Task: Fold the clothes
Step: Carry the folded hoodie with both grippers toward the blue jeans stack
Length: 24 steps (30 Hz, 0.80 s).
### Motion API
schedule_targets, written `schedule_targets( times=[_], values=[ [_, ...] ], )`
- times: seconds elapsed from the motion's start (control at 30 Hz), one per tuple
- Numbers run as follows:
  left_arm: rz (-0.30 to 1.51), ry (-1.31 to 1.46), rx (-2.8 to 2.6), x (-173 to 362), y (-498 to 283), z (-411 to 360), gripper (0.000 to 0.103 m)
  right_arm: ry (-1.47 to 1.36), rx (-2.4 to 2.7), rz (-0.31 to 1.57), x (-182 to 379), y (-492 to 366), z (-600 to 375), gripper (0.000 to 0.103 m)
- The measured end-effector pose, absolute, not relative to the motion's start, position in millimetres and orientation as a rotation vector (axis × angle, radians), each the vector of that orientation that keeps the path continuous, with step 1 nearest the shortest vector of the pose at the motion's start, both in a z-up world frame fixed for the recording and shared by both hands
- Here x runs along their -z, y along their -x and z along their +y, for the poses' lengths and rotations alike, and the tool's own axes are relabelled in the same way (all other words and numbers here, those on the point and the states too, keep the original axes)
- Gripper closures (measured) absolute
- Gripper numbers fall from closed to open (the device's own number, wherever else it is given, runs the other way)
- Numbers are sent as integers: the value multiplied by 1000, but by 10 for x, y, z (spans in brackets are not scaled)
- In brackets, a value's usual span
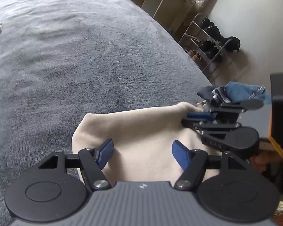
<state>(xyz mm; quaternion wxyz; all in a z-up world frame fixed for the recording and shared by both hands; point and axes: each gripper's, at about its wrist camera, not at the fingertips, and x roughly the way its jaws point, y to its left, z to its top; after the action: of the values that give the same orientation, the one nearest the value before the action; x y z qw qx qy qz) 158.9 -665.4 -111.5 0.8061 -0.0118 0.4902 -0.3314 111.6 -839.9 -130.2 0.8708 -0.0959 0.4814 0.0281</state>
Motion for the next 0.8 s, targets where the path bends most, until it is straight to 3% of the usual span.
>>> schedule_targets(
  times=[0.17, 0.4, 0.57, 0.63, 0.8],
  values=[
    [1065, 4, 706, 949, -1528, -6629, 31, 240, -30, 987, 1148, -1035, -8339, 92],
    [1097, -16, 706, 737, -1021, -6287, 31, 180, -250, 916, 560, -217, -8232, 90],
    [1141, -74, 717, 978, -764, -6378, 31, 414, -329, 1099, 1126, 59, -8011, 93],
    [1136, -90, 724, 1042, -717, -6441, 27, 473, -322, 1104, 1392, 70, -8025, 94],
    [1146, -36, 677, 895, -649, -6249, 30, 517, -272, 1069, 1113, 46, -7956, 93]
  ],
)
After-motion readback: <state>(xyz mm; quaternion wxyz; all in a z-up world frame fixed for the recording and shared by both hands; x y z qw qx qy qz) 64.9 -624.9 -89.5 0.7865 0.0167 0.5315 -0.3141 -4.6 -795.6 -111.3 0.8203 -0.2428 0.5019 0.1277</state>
